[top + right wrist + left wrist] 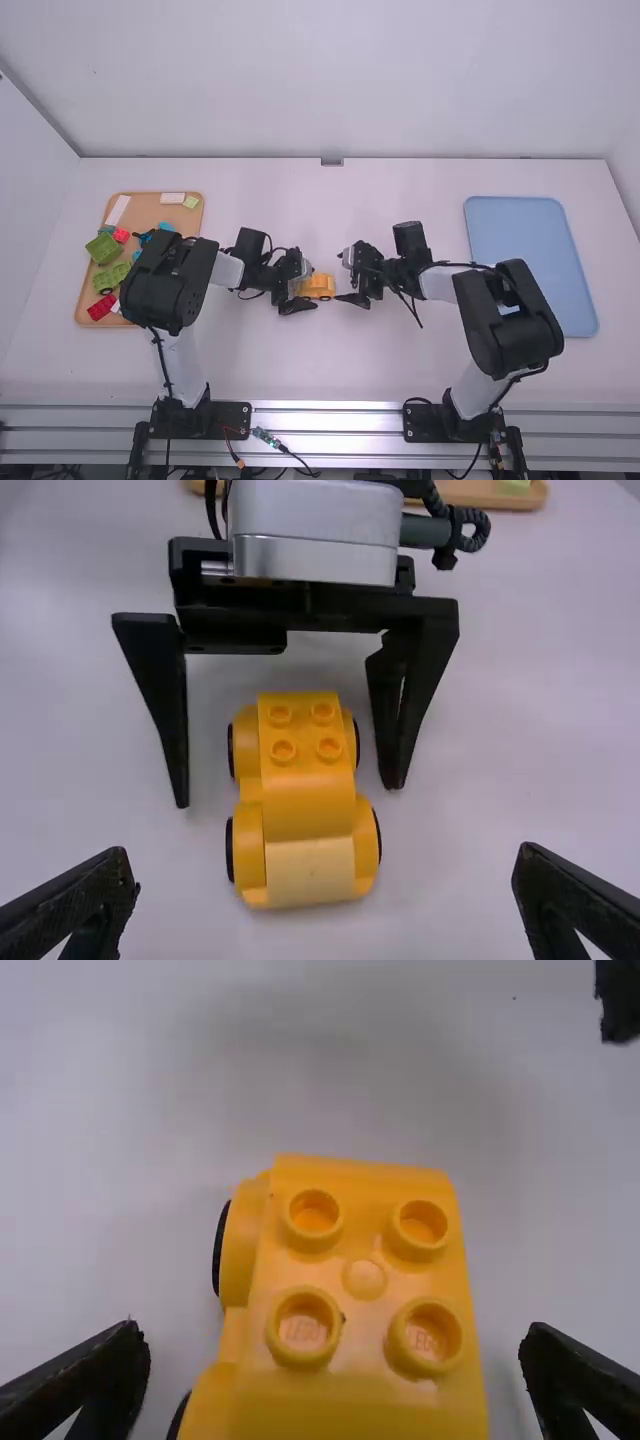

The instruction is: Assemble lego blocks to make yellow taxi

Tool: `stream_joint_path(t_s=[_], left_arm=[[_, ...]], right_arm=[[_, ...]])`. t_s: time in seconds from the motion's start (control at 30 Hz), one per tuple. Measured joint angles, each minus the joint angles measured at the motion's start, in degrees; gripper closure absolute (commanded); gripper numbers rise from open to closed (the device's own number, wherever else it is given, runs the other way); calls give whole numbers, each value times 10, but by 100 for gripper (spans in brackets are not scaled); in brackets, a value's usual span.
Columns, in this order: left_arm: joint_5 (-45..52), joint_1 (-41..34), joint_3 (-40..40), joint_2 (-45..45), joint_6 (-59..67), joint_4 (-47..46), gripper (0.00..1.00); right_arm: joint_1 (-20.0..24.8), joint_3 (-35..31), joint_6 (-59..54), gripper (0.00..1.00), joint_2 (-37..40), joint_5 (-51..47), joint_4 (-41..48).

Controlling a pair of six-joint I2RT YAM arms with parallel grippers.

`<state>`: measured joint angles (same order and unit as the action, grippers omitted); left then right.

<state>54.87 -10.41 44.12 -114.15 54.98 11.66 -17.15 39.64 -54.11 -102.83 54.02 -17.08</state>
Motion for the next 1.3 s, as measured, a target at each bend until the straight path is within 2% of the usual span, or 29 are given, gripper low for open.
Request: stream_joint_path(t_s=[0.17,0.37,0.53,0.67,1.03,1.3], left_arm=[[-33,0,29,66,39,-173,1],[-64,3,70,126,93,-288,1],[-69,28,76,166,109,-301,1],[-58,68,76,179,111,-301,1],[21,173,75,183,111,-317,1],[41,184,75,183,111,-324,1]], right_arm=[[-18,-2,32,1,-43,-8,-72],[-18,17,45,1,-111,12,-76],[-18,56,61,1,-147,37,-80],[-27,62,61,1,-149,37,-85],[-112,70,72,0,-149,-50,-86],[-125,90,77,12,-173,-96,-87]])
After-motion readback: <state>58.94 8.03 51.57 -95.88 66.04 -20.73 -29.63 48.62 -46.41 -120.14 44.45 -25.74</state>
